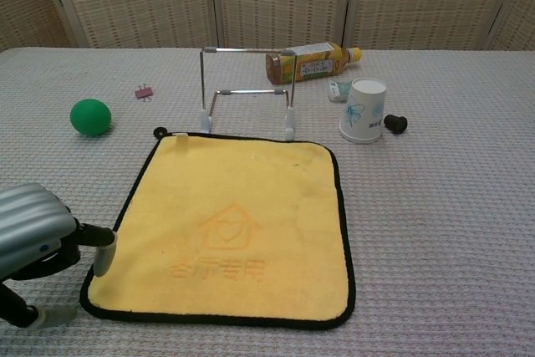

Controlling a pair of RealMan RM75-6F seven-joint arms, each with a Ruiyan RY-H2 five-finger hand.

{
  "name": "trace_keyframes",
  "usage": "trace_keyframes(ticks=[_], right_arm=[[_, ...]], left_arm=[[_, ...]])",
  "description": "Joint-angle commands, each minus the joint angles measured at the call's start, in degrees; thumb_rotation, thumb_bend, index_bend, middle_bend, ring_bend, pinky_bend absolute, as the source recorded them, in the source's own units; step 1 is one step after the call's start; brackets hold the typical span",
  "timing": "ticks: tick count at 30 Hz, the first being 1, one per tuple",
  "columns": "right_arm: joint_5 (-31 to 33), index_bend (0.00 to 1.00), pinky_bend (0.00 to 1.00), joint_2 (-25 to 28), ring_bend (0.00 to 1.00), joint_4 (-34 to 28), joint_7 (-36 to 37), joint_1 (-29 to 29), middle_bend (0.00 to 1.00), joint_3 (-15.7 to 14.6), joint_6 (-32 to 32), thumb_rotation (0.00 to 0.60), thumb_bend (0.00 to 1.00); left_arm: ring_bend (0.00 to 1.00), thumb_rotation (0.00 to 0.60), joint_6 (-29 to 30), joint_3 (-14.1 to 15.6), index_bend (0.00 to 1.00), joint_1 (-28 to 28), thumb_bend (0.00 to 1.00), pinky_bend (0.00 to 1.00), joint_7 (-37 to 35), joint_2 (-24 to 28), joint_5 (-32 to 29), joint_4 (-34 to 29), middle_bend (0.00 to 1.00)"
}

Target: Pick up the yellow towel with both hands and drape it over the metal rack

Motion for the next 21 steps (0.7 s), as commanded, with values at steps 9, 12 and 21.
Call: trace_keyframes(ticks=[9, 12, 21], right_arm=[[0.0, 0.09, 0.12, 0.1, 0.08, 0.2, 0.3, -0.3, 0.16, -0.1, 0.5, 0.600, 0.31], [-0.1, 0.09, 0.12, 0.1, 0.08, 0.3, 0.4, -0.4, 0.16, -0.1, 0.7, 0.600, 0.31], [0.0, 0.09, 0.12, 0.0, 0.08, 0.8, 1.0, -0.8, 0.16, -0.2, 1.1, 0.600, 0.31]], left_arm=[[0.83, 0.600, -0.9, -0.3, 0.50, -0.7, 0.21, 0.99, 1.1, -2.2, -1.7, -0.1, 0.98], [0.83, 0.600, -1.0, -0.6, 0.50, -0.9, 0.21, 0.99, 1.0, -2.8, -2.0, 0.1, 0.98], [0.83, 0.600, -1.6, -1.0, 0.51, -1.7, 0.23, 0.99, 0.2, -3.8, -3.5, 0.1, 0.98]])
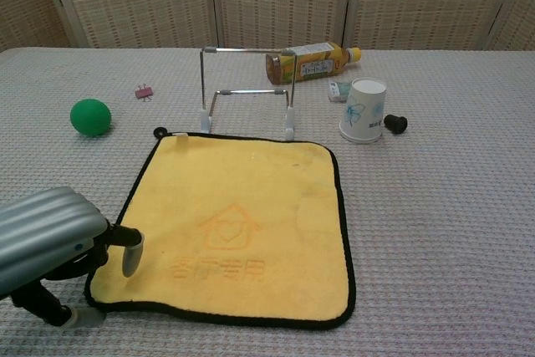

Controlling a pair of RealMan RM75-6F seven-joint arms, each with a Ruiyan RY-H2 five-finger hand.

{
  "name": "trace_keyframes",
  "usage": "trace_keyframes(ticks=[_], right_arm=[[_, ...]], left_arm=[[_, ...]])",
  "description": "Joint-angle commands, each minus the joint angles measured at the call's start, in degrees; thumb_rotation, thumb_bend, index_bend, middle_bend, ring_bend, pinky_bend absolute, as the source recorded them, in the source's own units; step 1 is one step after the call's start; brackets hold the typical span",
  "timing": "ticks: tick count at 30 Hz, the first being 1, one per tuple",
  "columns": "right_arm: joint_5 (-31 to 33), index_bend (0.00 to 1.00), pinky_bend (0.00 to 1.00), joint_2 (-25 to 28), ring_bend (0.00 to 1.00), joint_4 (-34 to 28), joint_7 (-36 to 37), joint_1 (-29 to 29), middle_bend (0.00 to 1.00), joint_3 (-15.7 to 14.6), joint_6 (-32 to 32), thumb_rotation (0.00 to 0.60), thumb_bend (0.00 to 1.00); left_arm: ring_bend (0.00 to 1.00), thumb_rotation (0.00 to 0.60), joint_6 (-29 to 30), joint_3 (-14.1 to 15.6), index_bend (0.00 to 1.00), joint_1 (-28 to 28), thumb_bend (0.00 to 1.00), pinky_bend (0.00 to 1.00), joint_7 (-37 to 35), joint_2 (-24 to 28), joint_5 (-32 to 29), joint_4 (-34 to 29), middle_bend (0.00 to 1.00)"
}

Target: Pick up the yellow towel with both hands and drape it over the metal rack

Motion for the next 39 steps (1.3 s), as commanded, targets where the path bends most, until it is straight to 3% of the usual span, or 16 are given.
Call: trace_keyframes(ticks=[1, 12, 23, 27, 30, 34, 36, 39], right_arm=[[0.0, 0.09, 0.12, 0.0, 0.08, 0.1, 0.1, -0.1, 0.16, 0.0, 0.0, 0.600, 0.31], [-0.2, 0.09, 0.12, -0.2, 0.08, 0.6, 0.5, 0.3, 0.16, -0.1, -0.5, 0.600, 0.31], [-2.3, 0.09, 0.12, -0.5, 0.10, 0.5, 0.4, 1.0, 0.18, -0.7, -0.8, 0.600, 0.31], [-5.8, 0.09, 0.13, -1.4, 0.12, -0.2, -0.5, 3.3, 0.21, -1.2, -2.7, 0.600, 0.31], [-8.6, 0.10, 0.18, -2.4, 0.18, -0.9, -1.6, 5.5, 0.25, -1.5, -4.5, 0.600, 0.31], [-12.5, 0.15, 0.29, -4.2, 0.34, -2.1, -3.1, 8.9, 0.36, -1.7, -7.3, 0.600, 0.31], [-14.6, 0.18, 0.38, -5.0, 0.43, -2.8, -4.3, 11.0, 0.44, -2.0, -9.5, 0.600, 0.31], [-17.0, 0.24, 0.61, -6.4, 0.60, -3.7, -6.0, 13.8, 0.59, -2.3, -12.6, 0.600, 0.31]], left_arm=[[0.83, 0.600, 0.4, -0.1, 0.51, 0.0, 0.24, 0.99, -0.3, -0.2, 0.0, 0.1, 0.98], [0.83, 0.600, 1.3, 0.1, 0.52, -0.4, 0.43, 0.99, -1.6, -0.4, -0.1, 0.3, 0.99], [0.84, 0.600, 1.5, 0.1, 0.58, -0.8, 0.48, 0.99, -1.9, -1.5, -0.6, 1.5, 1.00], [0.84, 0.600, 1.9, 0.2, 0.59, -0.7, 0.48, 0.99, -1.5, -1.5, -0.6, 1.6, 1.00], [0.84, 0.600, 2.1, 0.3, 0.59, -0.6, 0.48, 0.99, -1.2, -1.4, -0.7, 1.3, 1.00], [0.84, 0.600, 2.3, 0.5, 0.59, -0.6, 0.48, 0.99, -1.2, -1.2, -0.7, 1.1, 1.00], [0.84, 0.600, 2.5, 0.5, 0.59, -0.6, 0.48, 0.99, -1.2, -1.2, -0.6, 1.0, 1.00], [0.84, 0.600, 3.0, 0.6, 0.59, -0.5, 0.48, 0.99, -1.4, -1.2, -0.4, 1.2, 1.00]])
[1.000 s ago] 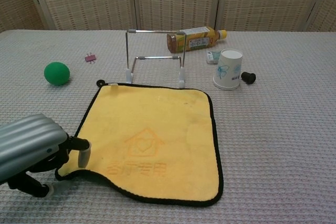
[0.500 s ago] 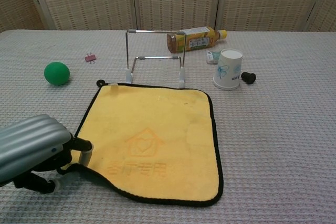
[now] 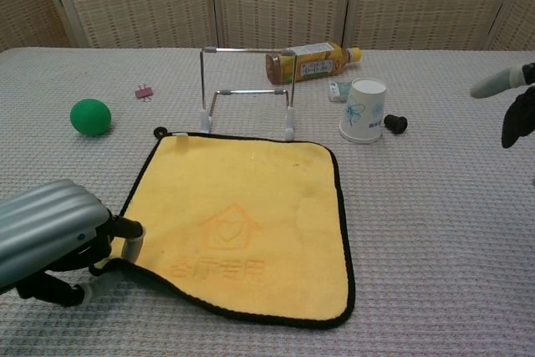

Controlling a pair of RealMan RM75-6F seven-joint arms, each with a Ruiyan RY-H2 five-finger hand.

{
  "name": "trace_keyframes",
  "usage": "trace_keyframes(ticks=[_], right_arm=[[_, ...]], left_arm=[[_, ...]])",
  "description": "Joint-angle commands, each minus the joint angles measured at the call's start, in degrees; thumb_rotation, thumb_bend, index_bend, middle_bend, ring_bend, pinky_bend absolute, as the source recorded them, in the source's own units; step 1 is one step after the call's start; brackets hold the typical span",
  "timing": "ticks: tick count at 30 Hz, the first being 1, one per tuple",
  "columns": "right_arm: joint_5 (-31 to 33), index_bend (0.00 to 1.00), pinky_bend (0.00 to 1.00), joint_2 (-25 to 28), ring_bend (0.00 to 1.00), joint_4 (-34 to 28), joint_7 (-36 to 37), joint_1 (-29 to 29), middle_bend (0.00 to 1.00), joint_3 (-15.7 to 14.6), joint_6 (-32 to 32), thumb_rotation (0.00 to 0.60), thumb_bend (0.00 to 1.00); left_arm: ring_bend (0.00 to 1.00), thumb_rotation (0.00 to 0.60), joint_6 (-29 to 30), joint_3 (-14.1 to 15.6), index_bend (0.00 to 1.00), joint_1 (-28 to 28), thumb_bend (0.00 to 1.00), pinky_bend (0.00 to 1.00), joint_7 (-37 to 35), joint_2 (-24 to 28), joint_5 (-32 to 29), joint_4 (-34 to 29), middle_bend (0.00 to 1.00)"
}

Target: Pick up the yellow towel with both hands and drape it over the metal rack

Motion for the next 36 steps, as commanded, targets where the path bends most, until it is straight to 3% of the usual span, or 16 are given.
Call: trace_keyframes(ticks=[1, 5, 14, 23, 36], right_arm=[[-2.8, 0.27, 0.69, -2.0, 0.67, -1.4, -2.1, 3.4, 0.66, -0.5, -3.7, 0.600, 0.31], [-3.6, 0.35, 0.84, -4.8, 0.82, -1.6, -3.0, 6.9, 0.81, -1.1, -8.9, 0.600, 0.31], [-1.9, 0.42, 1.00, -11.7, 1.00, -0.3, -5.6, 12.9, 0.94, -1.8, -19.0, 0.600, 0.27], [2.0, 0.47, 1.00, -16.3, 1.00, 1.2, -9.6, 16.6, 0.96, -1.6, -25.4, 0.600, 0.23], [5.5, 0.47, 1.00, -19.2, 1.00, 3.3, -11.3, 18.9, 0.96, -1.9, -27.0, 0.600, 0.23]], left_arm=[[0.84, 0.600, 0.2, 0.1, 0.59, 0.1, 0.48, 0.99, -0.1, 0.0, 0.1, 0.2, 1.00], [0.84, 0.600, 0.4, 0.3, 0.59, 0.2, 0.48, 0.99, -0.2, -0.2, 0.1, 0.4, 1.00], [0.84, 0.600, 1.0, 0.6, 0.60, 0.3, 0.48, 0.99, -0.4, -0.7, 0.4, 0.8, 1.00], [0.84, 0.600, 0.9, 0.8, 0.60, 0.4, 0.48, 0.99, -0.1, -0.5, 0.2, 0.4, 1.00], [0.84, 0.600, 0.9, 0.9, 0.60, 0.4, 0.48, 0.99, -0.1, -0.5, 0.1, 0.3, 1.00]])
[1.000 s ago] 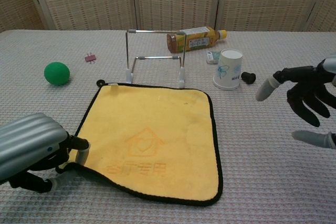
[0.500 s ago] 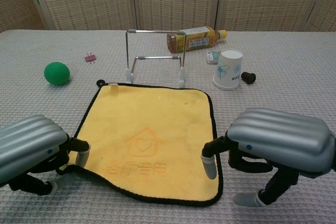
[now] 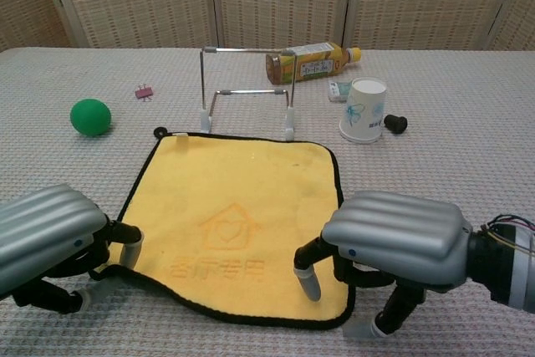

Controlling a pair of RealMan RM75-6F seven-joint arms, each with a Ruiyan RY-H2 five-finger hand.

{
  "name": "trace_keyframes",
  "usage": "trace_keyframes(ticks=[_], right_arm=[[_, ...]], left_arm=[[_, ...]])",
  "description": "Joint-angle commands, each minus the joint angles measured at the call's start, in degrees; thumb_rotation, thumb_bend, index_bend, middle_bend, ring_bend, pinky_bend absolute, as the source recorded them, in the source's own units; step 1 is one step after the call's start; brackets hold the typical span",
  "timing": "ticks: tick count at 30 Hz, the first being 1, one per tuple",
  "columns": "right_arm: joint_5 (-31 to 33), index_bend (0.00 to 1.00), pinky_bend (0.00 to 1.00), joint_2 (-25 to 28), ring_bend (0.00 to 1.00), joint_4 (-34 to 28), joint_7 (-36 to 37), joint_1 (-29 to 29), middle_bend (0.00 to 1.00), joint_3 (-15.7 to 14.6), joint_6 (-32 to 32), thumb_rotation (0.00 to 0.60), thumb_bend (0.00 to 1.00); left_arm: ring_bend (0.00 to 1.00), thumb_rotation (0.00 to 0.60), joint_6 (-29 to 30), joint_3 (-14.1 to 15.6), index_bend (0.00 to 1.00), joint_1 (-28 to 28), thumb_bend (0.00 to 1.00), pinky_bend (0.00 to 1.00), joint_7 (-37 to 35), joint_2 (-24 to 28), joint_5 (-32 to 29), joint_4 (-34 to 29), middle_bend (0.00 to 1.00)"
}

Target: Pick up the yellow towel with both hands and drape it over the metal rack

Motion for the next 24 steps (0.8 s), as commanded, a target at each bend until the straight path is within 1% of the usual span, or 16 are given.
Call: trace_keyframes(ticks=[1, 11, 18, 22, 24], right_arm=[[0.6, 0.47, 1.00, -0.5, 1.00, 0.4, -0.3, 0.4, 0.96, -0.3, -0.3, 0.600, 0.23], [2.4, 0.47, 1.00, -1.7, 1.00, 1.4, -1.8, 1.6, 0.96, -0.4, -0.5, 0.600, 0.23], [3.4, 0.47, 1.00, -2.6, 1.00, 2.0, -2.6, 2.2, 0.96, -0.5, -0.3, 0.600, 0.26], [3.8, 0.51, 1.00, -3.0, 1.00, 2.2, -3.0, 2.5, 0.96, -0.5, 0.1, 0.600, 0.31], [3.8, 0.53, 1.00, -3.1, 1.00, 2.2, -2.9, 2.6, 0.96, -0.6, 0.4, 0.600, 0.36]], left_arm=[[0.84, 0.600, 0.0, 0.0, 0.60, 0.0, 0.48, 0.99, 0.0, 0.0, 0.0, 0.0, 1.00], [0.84, 0.600, 0.0, 0.0, 0.60, 0.0, 0.48, 0.99, -0.2, -0.1, -0.1, 0.2, 1.00], [0.84, 0.600, 0.0, 0.0, 0.60, -0.1, 0.48, 0.99, -0.2, -0.1, 0.0, 0.3, 1.00], [0.84, 0.600, 0.2, 0.1, 0.60, -0.1, 0.48, 0.99, -0.4, -0.1, 0.1, 0.3, 1.00], [0.84, 0.600, 0.4, 0.1, 0.60, 0.0, 0.48, 0.99, -0.6, -0.1, 0.2, 0.4, 1.00]])
